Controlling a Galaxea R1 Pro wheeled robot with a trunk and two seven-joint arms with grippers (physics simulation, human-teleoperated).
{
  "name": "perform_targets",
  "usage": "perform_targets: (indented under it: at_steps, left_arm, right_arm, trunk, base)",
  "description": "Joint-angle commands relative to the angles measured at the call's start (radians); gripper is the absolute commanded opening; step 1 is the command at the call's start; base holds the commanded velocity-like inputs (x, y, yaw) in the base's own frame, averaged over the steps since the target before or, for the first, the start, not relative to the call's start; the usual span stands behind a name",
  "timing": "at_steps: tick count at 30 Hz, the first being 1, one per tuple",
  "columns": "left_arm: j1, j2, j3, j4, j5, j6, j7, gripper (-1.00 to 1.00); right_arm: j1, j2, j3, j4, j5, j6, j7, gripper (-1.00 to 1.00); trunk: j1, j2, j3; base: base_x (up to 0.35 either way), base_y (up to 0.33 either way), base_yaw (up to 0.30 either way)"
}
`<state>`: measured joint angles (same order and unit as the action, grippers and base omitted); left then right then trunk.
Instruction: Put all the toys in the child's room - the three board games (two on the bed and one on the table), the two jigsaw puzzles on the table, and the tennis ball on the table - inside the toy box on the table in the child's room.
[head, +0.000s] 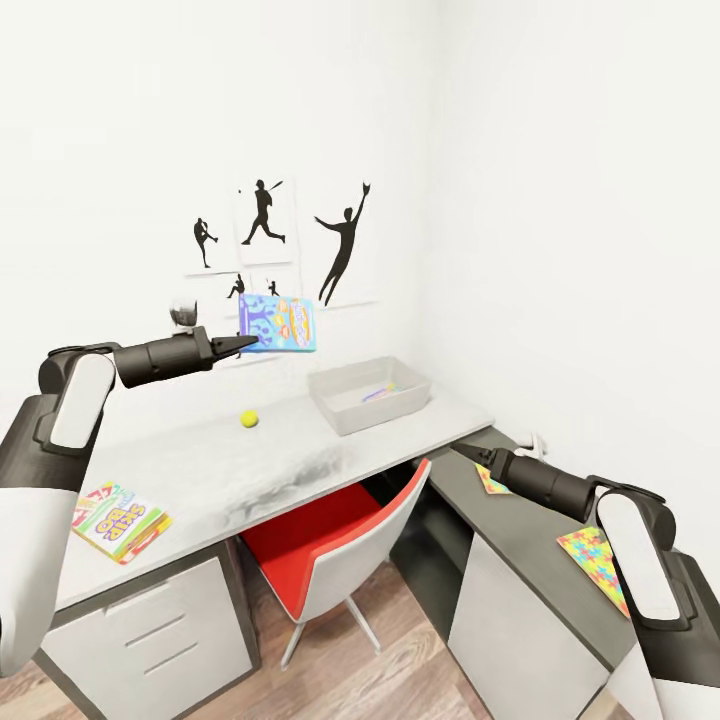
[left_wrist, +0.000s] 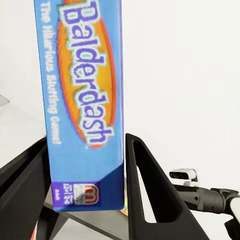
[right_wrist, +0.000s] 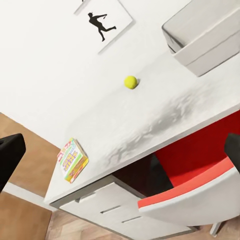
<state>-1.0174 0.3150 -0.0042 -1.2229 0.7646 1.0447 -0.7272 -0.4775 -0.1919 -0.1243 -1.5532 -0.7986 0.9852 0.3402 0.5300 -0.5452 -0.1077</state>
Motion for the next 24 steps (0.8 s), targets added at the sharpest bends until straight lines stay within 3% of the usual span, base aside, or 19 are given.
perform_targets:
  at_steps: [1,7,14,24]
  left_arm:
    - [-0.001,0.001,0.0,0.0,-0.002,0.003,-0.005,-1.0]
    - [-0.001,0.001,0.001,0.0,-0.001,0.003,-0.005,-1.0]
    - [-0.001,0.001,0.0,-0.001,0.001,0.003,-0.005,-1.0]
    - [-0.001,0.0,-0.001,0.002,0.002,0.003,-0.005,-1.0]
  right_arm:
    - [-0.001,0.0,-0.001,0.0,0.009,0.004,0.01,1.0]
    - [-0.01,-0.002,-0.003,-0.019,0.008,0.009,0.008,1.0]
    - [-0.108,0.0,0.0,-0.036,-0.002,0.062,0.006,1.0]
    - [-0.125,0.003,0.006,-0.038,-0.001,0.062,0.004,1.0]
  trunk:
    - [0.0,-0.002,-0.002]
    - [0.0,-0.002,-0.002]
    - [0.0,-0.002,-0.002]
    - [0.0,-0.002,-0.001]
  base:
    - [0.0,0.0,0.0]
    - [0.0,0.0,0.0]
    - [0.0,0.0,0.0]
    - [0.157,-0.06,0.055]
